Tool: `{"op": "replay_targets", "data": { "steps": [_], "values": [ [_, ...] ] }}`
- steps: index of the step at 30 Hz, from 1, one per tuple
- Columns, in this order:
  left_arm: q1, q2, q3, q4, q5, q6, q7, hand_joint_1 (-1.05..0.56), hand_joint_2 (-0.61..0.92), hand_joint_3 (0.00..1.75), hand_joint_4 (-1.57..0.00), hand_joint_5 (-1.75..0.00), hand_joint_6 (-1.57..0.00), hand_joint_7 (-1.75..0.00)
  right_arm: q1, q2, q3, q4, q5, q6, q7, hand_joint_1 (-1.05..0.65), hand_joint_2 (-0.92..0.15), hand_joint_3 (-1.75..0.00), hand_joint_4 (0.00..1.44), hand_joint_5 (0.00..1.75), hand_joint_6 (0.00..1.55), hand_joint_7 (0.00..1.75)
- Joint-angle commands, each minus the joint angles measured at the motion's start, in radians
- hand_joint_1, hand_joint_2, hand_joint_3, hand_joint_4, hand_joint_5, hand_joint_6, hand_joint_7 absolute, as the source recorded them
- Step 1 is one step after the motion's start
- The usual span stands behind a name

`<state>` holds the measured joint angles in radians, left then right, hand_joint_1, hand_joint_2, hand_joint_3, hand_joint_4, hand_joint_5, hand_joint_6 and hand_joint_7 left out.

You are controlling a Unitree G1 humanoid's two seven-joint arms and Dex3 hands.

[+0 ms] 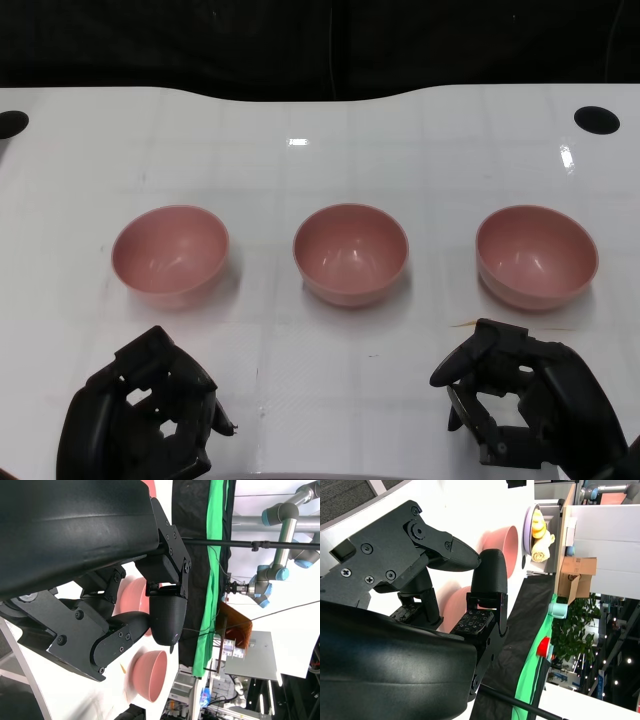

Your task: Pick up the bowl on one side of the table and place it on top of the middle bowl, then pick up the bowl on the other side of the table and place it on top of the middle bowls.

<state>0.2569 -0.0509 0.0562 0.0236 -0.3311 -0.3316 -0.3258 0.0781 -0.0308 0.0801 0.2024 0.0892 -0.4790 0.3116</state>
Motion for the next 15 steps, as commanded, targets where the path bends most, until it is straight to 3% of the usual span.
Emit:
{"op": "replay_targets", "data": {
  "steps": [1, 15],
  "values": [
    [-0.001, 0.008, 0.005, -0.001, -0.003, -0.004, -0.008, -0.13, 0.50, 1.10, -0.82, -1.64, -0.79, -1.47, -0.002, -0.008, -0.013, 0.003, 0.015, 0.002, -0.001, -0.20, -0.48, -1.06, 0.78, 1.50, 0.84, 1.10],
    [-0.002, 0.008, 0.005, -0.004, -0.003, 0.000, -0.005, -0.12, 0.49, 1.12, -0.82, -1.64, -0.79, -1.47, -0.002, -0.008, -0.012, -0.004, 0.012, 0.006, -0.003, -0.20, -0.47, -1.07, 0.78, 1.51, 0.84, 1.10]
  ]
}}
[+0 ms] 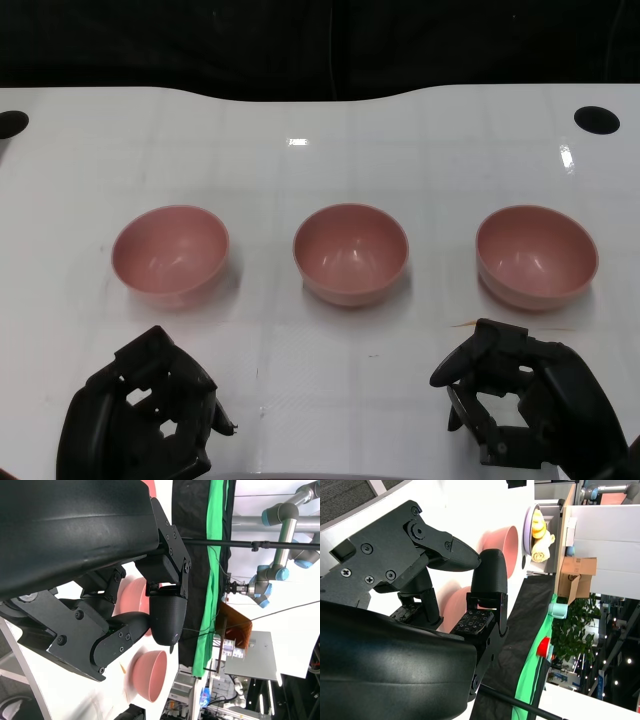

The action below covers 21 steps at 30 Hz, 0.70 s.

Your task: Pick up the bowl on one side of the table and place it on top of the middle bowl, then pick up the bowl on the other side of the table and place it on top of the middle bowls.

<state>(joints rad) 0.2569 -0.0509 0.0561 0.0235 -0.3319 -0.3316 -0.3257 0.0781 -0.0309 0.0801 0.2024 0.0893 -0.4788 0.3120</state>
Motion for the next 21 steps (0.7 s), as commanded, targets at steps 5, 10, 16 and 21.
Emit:
{"op": "replay_targets", "data": {
  "steps": [5, 10, 16, 21],
  "values": [
    [-0.005, 0.011, 0.007, 0.005, -0.001, -0.010, -0.009, -0.13, 0.49, 1.11, -0.82, -1.64, -0.79, -1.47, -0.001, -0.007, -0.011, -0.010, 0.013, 0.012, -0.005, -0.20, -0.47, -1.07, 0.78, 1.51, 0.84, 1.10],
    [-0.005, 0.010, 0.007, 0.001, -0.003, -0.005, -0.009, -0.13, 0.50, 1.10, -0.82, -1.64, -0.79, -1.48, -0.002, -0.008, -0.012, -0.010, 0.008, 0.011, -0.007, -0.19, -0.47, -1.09, 0.76, 1.52, 0.83, 1.11],
    [-0.006, 0.009, 0.009, -0.001, -0.006, -0.003, -0.008, -0.13, 0.49, 1.11, -0.82, -1.64, -0.79, -1.47, -0.002, -0.007, -0.011, -0.020, 0.011, 0.025, -0.008, -0.19, -0.48, -1.05, 0.75, 1.50, 0.82, 1.07],
    [-0.006, 0.011, 0.010, 0.001, -0.004, -0.002, -0.007, -0.13, 0.48, 1.12, -0.83, -1.64, -0.80, -1.47, -0.012, -0.015, -0.014, -0.014, -0.004, 0.004, -0.014, -0.16, -0.52, -0.98, 0.74, 1.47, 0.82, 0.98]
  ]
}}
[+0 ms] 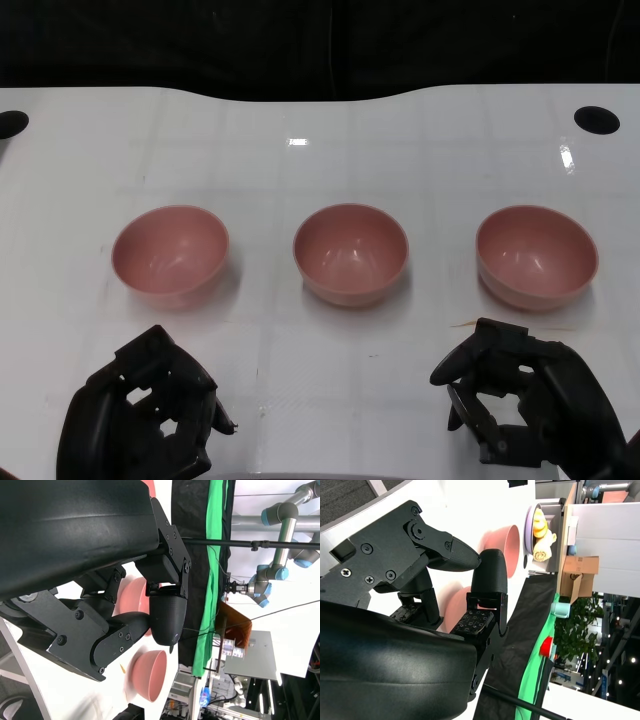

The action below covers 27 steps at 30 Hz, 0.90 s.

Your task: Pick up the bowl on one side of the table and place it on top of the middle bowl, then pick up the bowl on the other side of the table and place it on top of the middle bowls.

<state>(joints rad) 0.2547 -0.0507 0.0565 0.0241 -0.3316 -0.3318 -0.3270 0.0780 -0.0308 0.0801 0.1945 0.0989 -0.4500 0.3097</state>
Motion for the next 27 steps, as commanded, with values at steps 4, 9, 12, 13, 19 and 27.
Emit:
{"op": "replay_targets", "data": {
  "steps": [4, 9, 12, 13, 19, 27],
  "values": [
    [-0.003, 0.011, 0.009, -0.001, -0.005, 0.003, -0.003, -0.14, 0.49, 1.12, -0.83, -1.64, -0.80, -1.47, -0.039, -0.038, -0.021, 0.023, -0.080, -0.091, -0.042, -0.23, -0.67, -0.64, 0.66, 1.17, 0.79, 0.57],
    [0.001, 0.010, 0.008, -0.008, -0.001, 0.006, 0.003, -0.14, 0.47, 1.13, -0.83, -1.64, -0.80, -1.47, -0.065, -0.067, -0.034, 0.042, -0.132, -0.125, -0.081, -0.28, -0.81, -0.28, 0.57, 1.00, 0.76, 0.24],
    [0.003, 0.011, 0.007, -0.007, -0.003, 0.003, -0.004, -0.13, 0.48, 1.12, -0.83, -1.64, -0.80, -1.47, -0.071, -0.075, -0.045, 0.033, -0.162, -0.127, -0.114, -0.29, -0.88, -0.09, 0.50, 0.83, 0.71, 0.12],
    [0.002, 0.012, 0.007, -0.004, -0.006, -0.001, -0.008, -0.13, 0.49, 1.12, -0.83, -1.64, -0.79, -1.47, -0.074, -0.077, -0.048, 0.031, -0.172, -0.129, -0.125, -0.30, -0.88, -0.05, 0.46, 0.76, 0.68, 0.08],
    [-0.001, 0.012, 0.010, 0.000, -0.004, -0.006, -0.007, -0.13, 0.48, 1.11, -0.83, -1.64, -0.80, -1.47, -0.091, -0.099, -0.055, 0.032, -0.259, -0.148, -0.201, -0.36, -0.89, -0.01, 0.38, 0.64, 0.60, 0.01],
    [-0.014, 0.009, 0.013, 0.018, -0.006, -0.008, -0.006, -0.12, 0.49, 1.12, -0.83, -1.62, -0.81, -1.45, -0.139, -0.149, -0.053, 0.031, -0.481, -0.147, -0.365, -0.47, -0.88, 0.00, 0.25, 0.59, 0.47, 0.00]
  ]
}}
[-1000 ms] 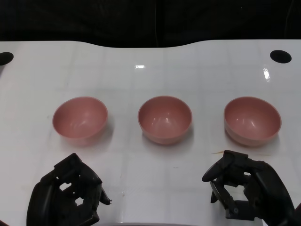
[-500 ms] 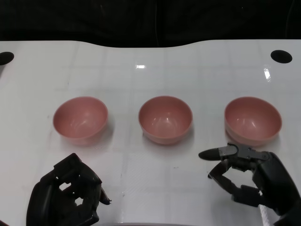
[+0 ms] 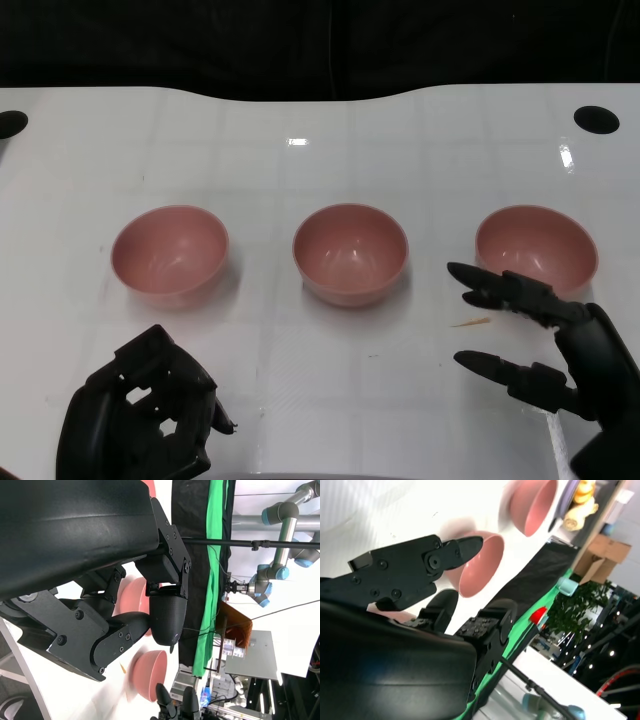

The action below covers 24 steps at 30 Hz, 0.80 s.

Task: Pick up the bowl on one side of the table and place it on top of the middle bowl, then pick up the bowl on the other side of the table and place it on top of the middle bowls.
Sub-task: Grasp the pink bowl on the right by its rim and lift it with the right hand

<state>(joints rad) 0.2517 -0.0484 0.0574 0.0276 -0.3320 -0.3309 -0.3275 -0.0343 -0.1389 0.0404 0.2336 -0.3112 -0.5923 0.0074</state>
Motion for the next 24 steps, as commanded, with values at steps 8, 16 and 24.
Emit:
{"op": "replay_targets", "data": {
  "steps": [8, 16, 24],
  "values": [
    [-0.014, 0.009, 0.007, 0.017, -0.002, -0.015, -0.012, -0.12, 0.48, 1.14, -0.83, -1.63, -0.79, -1.47, -0.084, -0.104, 0.003, -0.083, -0.301, 0.218, -0.145, -0.56, -0.88, 0.00, 0.13, 0.55, 0.31, 0.00],
    [-0.018, 0.011, 0.008, 0.017, -0.006, 0.000, -0.009, -0.13, 0.48, 1.13, -0.83, -1.63, -0.80, -1.48, -0.154, -0.157, 0.054, -0.075, -0.392, 0.395, -0.117, -0.52, -0.84, 0.00, 0.04, 0.56, 0.24, 0.00],
    [-0.017, 0.005, 0.006, 0.015, -0.003, -0.008, -0.011, -0.12, 0.50, 1.14, -0.84, -1.62, -0.80, -1.46, -0.241, -0.204, 0.156, -0.016, -0.514, 0.551, -0.077, -0.52, -0.84, 0.00, 0.02, 0.58, 0.26, 0.01]
  ]
}}
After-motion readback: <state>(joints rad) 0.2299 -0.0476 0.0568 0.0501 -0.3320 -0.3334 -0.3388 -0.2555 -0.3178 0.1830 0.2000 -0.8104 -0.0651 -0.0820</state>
